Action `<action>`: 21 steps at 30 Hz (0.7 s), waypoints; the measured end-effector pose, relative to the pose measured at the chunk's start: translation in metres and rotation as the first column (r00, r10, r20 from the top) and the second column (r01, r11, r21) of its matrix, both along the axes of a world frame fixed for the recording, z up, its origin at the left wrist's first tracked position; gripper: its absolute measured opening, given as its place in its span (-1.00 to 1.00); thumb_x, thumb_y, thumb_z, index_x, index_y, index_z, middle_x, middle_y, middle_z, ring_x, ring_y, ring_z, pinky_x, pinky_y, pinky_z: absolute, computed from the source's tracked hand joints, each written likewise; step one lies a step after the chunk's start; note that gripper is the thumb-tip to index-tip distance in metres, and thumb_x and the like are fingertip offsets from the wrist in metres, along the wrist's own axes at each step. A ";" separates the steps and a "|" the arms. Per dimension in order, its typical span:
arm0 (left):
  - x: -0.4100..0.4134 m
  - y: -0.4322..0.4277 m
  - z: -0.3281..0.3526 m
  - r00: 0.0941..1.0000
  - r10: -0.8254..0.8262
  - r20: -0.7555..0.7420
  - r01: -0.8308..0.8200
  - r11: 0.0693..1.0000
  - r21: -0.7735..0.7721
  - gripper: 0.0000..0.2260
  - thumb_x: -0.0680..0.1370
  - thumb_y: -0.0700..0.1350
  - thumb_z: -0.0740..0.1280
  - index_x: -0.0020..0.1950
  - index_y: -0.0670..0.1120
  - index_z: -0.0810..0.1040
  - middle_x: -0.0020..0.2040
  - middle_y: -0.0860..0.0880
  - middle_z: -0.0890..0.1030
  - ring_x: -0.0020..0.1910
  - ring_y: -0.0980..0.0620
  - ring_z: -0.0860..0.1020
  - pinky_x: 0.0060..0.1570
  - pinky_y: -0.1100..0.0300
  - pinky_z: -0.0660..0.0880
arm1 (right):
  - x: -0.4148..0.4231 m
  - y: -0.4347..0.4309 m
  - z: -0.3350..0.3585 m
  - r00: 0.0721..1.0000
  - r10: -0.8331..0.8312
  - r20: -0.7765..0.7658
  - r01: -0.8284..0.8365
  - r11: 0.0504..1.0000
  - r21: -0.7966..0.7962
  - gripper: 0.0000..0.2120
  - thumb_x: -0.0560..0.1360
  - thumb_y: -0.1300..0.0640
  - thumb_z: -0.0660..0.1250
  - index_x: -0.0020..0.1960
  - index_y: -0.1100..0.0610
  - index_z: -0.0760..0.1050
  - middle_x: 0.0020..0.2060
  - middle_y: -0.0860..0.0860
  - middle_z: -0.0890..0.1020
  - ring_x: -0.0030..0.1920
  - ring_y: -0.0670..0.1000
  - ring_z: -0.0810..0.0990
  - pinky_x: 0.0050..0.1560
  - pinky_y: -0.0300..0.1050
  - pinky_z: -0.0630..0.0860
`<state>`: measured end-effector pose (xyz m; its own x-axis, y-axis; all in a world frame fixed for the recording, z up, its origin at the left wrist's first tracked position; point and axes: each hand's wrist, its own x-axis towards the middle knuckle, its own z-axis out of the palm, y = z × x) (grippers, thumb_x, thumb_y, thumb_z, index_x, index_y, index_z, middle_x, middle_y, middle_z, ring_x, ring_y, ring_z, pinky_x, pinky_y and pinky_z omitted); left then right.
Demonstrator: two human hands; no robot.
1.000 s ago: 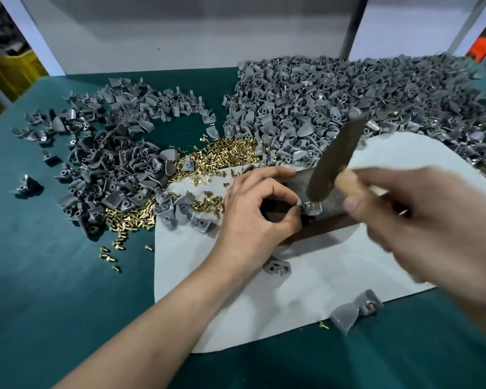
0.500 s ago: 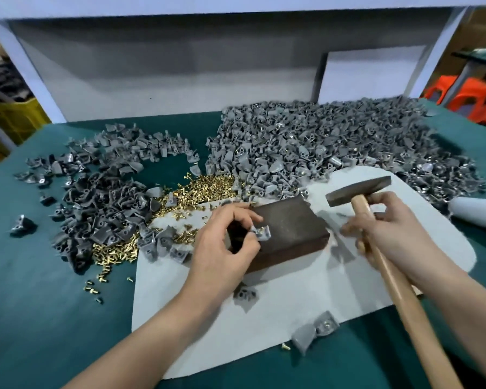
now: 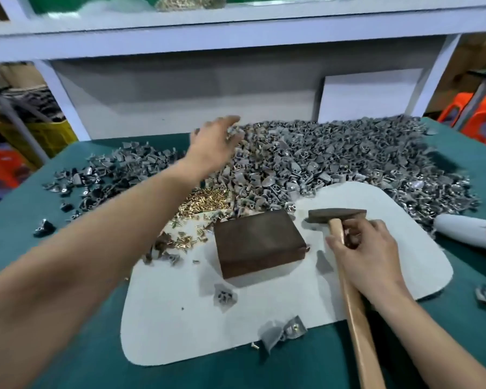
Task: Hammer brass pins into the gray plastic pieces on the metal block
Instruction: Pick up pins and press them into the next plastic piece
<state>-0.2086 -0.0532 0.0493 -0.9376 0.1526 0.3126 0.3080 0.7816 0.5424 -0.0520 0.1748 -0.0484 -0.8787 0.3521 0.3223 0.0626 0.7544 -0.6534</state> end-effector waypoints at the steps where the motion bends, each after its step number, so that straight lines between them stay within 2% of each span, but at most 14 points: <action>1: -0.015 -0.023 -0.007 0.993 0.100 0.056 -0.092 0.988 -0.123 -0.60 0.63 -0.12 0.22 0.48 -0.03 0.31 0.34 -0.12 0.50 0.24 -0.14 0.52 0.30 -0.11 0.41 | 0.001 0.000 0.000 1.000 -0.003 0.006 0.003 1.000 -0.009 -0.75 0.44 0.17 0.43 0.08 0.22 0.55 -0.06 0.04 0.42 -0.10 0.04 0.45 -0.09 -0.33 0.23; 3: -0.028 -0.075 -0.027 0.942 0.280 0.186 -0.212 0.924 -0.319 -0.57 0.64 -0.19 0.17 0.51 -0.04 0.26 0.30 -0.21 0.49 0.15 -0.22 0.55 0.10 -0.03 0.53 | 0.001 0.000 0.000 1.000 0.003 0.026 -0.003 1.000 -0.012 -0.73 0.44 0.18 0.42 0.10 0.25 0.54 -0.04 0.06 0.42 -0.01 0.12 0.49 -0.02 -0.25 0.26; 6: -0.020 -0.125 -0.059 0.903 0.331 0.272 -0.137 0.825 -0.549 -0.65 0.65 -0.15 0.19 0.45 -0.08 0.35 0.22 -0.16 0.52 -0.07 -0.04 0.54 -0.15 0.22 0.50 | -0.001 0.000 0.000 0.999 0.007 0.044 -0.007 1.000 0.006 -0.70 0.45 0.17 0.41 0.14 0.28 0.52 0.04 0.16 0.47 0.06 0.20 0.50 0.09 -0.10 0.35; 8: -0.014 -0.136 -0.068 0.913 0.317 0.256 -0.136 0.829 -0.542 -0.78 0.62 -0.22 0.23 0.25 -0.13 0.52 0.18 -0.18 0.56 -0.10 -0.01 0.51 -0.18 0.25 0.45 | -0.002 -0.001 0.000 0.999 0.004 0.049 -0.005 1.000 0.009 -0.68 0.46 0.17 0.41 0.15 0.28 0.51 0.08 0.20 0.48 0.07 0.22 0.50 0.13 -0.04 0.37; 10: -0.011 -0.142 -0.072 0.917 0.335 0.215 -0.218 0.875 -0.431 -0.84 0.58 -0.33 0.23 0.01 -0.17 0.59 0.10 -0.19 0.60 -0.13 0.02 0.54 -0.12 0.22 0.51 | -0.002 -0.002 0.000 0.999 0.017 0.052 -0.016 1.000 -0.002 -0.69 0.45 0.16 0.41 0.15 0.26 0.52 0.07 0.19 0.49 0.06 0.21 0.51 0.12 -0.07 0.37; 11: -0.009 -0.142 -0.072 0.918 0.334 0.212 -0.238 0.895 -0.377 -0.83 0.58 -0.36 0.23 -0.05 -0.17 0.59 0.06 -0.16 0.61 -0.16 0.05 0.55 -0.09 0.24 0.53 | -0.002 -0.002 0.000 0.998 0.023 0.054 -0.023 1.000 -0.011 -0.70 0.45 0.15 0.41 0.14 0.26 0.52 0.06 0.18 0.49 0.04 0.20 0.52 0.11 -0.08 0.36; 14: -0.003 -0.144 -0.067 0.918 0.317 0.236 -0.229 0.913 -0.338 -0.86 0.56 -0.35 0.27 0.01 -0.20 0.60 0.01 -0.07 0.57 -0.14 0.06 0.54 0.01 0.24 0.53 | -0.002 -0.002 0.000 0.998 0.035 0.052 -0.034 0.999 -0.017 -0.70 0.45 0.14 0.42 0.13 0.25 0.53 0.05 0.18 0.50 0.01 0.18 0.53 0.08 -0.12 0.36; 15: -0.003 -0.144 -0.065 0.916 0.323 0.238 -0.229 0.908 -0.351 -0.87 0.55 -0.33 0.29 0.04 -0.21 0.60 -0.01 -0.06 0.54 -0.14 0.06 0.52 -0.03 0.27 0.52 | -0.002 -0.002 0.000 0.998 0.036 0.048 -0.035 0.999 -0.021 -0.70 0.45 0.14 0.43 0.12 0.25 0.54 0.05 0.18 0.50 0.01 0.18 0.53 0.06 -0.14 0.34; 18: -0.001 -0.146 -0.060 0.910 0.346 0.228 -0.224 0.874 -0.432 -0.87 0.57 -0.37 0.23 -0.06 -0.24 0.57 -0.08 -0.07 0.52 -0.24 0.08 0.48 -0.32 0.34 0.48 | -0.003 0.000 -0.001 0.998 0.039 0.042 -0.037 0.999 -0.034 -0.70 0.44 0.14 0.43 0.12 0.25 0.54 0.05 0.18 0.51 0.01 0.17 0.53 0.05 -0.16 0.33; 20: -0.002 -0.146 -0.056 0.916 0.342 0.210 -0.206 0.849 -0.486 -0.84 0.56 -0.39 0.22 -0.10 -0.22 0.57 -0.10 -0.09 0.53 -0.23 0.06 0.48 -0.23 0.33 0.49 | -0.003 0.000 -0.001 0.998 0.042 0.039 -0.041 0.998 -0.039 -0.69 0.44 0.14 0.43 0.12 0.26 0.54 0.05 0.18 0.50 0.01 0.18 0.53 0.07 -0.14 0.35; 21: -0.003 -0.146 -0.054 0.919 0.339 0.201 -0.206 0.848 -0.488 -0.88 0.54 -0.36 0.28 -0.08 -0.22 0.59 -0.08 -0.09 0.56 -0.24 0.08 0.48 -0.17 0.32 0.47 | -0.003 0.000 -0.001 0.998 0.043 0.038 -0.042 0.998 -0.040 -0.69 0.44 0.14 0.43 0.12 0.26 0.54 0.05 0.18 0.51 0.01 0.18 0.53 0.07 -0.14 0.35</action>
